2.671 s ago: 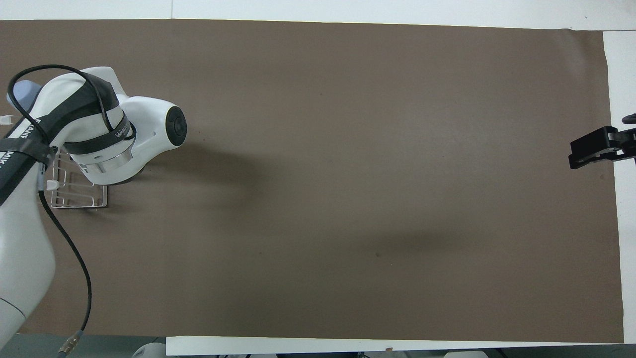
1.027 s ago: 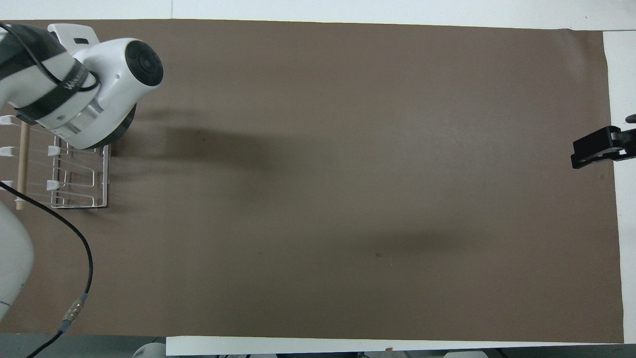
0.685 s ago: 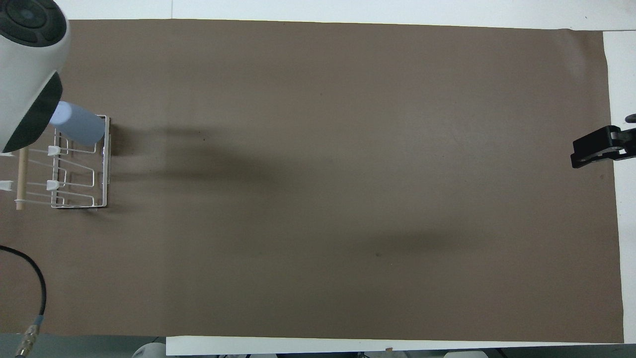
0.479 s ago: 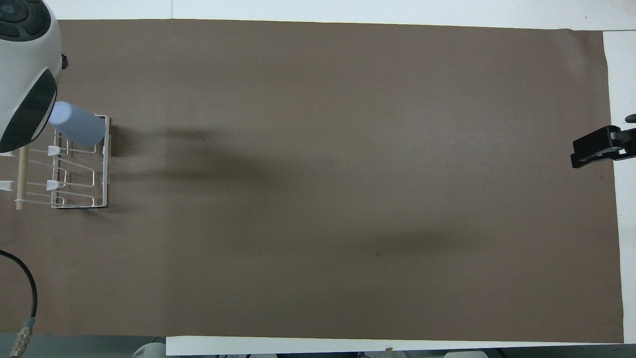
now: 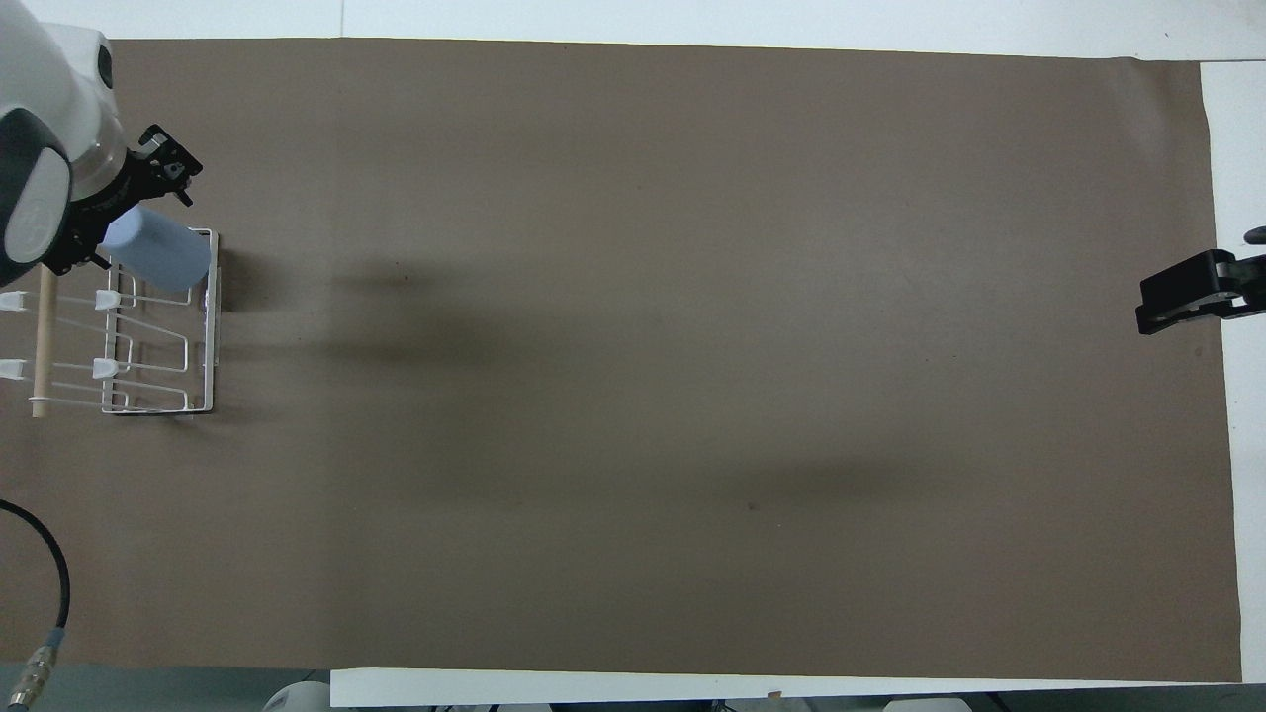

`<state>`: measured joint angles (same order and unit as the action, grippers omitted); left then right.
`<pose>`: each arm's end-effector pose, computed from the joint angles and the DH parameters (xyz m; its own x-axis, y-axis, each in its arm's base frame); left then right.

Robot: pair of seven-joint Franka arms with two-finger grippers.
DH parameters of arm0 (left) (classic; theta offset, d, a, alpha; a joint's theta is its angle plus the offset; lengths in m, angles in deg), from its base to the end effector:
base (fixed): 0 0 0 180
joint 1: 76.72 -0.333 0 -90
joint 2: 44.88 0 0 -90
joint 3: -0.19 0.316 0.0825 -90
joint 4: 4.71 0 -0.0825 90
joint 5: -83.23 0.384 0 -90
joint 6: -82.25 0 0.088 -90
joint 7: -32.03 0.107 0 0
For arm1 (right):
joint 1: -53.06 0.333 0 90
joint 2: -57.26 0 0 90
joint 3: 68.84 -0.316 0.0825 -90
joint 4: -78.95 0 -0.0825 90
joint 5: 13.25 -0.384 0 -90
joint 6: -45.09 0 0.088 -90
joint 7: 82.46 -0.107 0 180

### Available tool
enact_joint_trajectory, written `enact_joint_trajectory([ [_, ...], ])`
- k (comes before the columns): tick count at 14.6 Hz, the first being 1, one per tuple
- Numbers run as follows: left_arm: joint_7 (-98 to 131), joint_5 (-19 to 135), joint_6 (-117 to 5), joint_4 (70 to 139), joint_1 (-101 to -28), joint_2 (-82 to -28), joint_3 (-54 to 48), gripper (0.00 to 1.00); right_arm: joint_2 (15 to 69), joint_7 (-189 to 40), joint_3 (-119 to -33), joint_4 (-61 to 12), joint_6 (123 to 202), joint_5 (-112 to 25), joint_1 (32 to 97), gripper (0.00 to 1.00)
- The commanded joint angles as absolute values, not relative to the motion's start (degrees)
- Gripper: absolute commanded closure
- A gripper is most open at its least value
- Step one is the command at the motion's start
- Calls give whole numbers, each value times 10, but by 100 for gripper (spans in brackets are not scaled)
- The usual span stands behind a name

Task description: Hang cup on cup holder

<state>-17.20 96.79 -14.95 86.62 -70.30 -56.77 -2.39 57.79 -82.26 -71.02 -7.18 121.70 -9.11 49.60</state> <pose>0.6116 -0.0721 0.5046 0.7927 0.6020 0.0956 0.6064 -0.7627 -0.2248 0.5260 -0.0206 0.6424 0.9871 -0.0354 -0.1559 -0.0244 -0.9971 0.0718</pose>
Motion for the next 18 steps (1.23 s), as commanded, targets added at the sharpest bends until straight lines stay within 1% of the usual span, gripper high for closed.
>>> enact_joint_trajectory([
  [1,-16,919,-124,875,-738,-530,-27,0,578,-811,-712,-68,1219,-99,489,1],
  [4,145,875,-115,876,-768,-515,-27,0,578,-811,-712,-68,1219,-99,489,1],
  [9,312,873,-85,874,-765,-487,-30,0,578,-811,-712,-69,1219,-99,487,1],
  [14,342,867,-91,871,-768,-455,-28,0,578,-813,-712,-68,1221,-99,488,1],
  [18,341,837,-95,870,-778,-447,-27,0,578,-813,-712,-68,1221,-99,488,1],
])
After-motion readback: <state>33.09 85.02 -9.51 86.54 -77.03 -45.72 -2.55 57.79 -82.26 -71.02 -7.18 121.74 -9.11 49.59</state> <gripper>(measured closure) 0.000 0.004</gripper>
